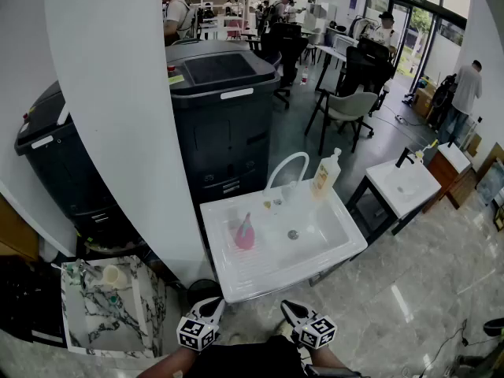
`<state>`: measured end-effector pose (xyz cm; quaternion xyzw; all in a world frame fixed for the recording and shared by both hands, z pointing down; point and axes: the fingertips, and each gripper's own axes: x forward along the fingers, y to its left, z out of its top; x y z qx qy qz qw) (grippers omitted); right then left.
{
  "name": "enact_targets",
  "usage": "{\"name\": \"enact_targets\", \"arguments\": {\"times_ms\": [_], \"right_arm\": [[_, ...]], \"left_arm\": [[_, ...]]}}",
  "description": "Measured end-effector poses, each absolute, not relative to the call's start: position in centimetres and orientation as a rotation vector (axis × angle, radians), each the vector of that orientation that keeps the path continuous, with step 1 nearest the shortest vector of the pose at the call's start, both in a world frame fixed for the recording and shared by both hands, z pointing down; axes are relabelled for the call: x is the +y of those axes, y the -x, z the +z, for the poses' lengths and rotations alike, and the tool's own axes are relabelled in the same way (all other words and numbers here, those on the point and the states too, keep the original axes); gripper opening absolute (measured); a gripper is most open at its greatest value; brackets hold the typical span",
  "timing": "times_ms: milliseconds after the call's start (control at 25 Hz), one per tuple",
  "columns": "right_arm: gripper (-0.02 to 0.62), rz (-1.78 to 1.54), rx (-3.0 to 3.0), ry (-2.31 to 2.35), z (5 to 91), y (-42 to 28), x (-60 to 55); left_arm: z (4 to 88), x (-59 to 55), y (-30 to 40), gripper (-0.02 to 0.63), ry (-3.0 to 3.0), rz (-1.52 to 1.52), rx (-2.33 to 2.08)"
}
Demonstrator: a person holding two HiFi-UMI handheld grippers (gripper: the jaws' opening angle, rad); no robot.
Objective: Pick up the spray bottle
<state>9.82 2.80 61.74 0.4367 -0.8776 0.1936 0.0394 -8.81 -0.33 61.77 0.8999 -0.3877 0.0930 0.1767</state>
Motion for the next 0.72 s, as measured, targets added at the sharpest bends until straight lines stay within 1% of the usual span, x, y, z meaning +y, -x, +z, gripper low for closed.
{"name": "enact_targets", "arguments": {"times_ms": [720], "right_arm": [[0.026,0.583,-2.68,-1.409,61.6,-10.0,3.6]], "left_arm": [[62.3,1.0,9.2,0.008,-2.536,0.263,-1.083]]}}
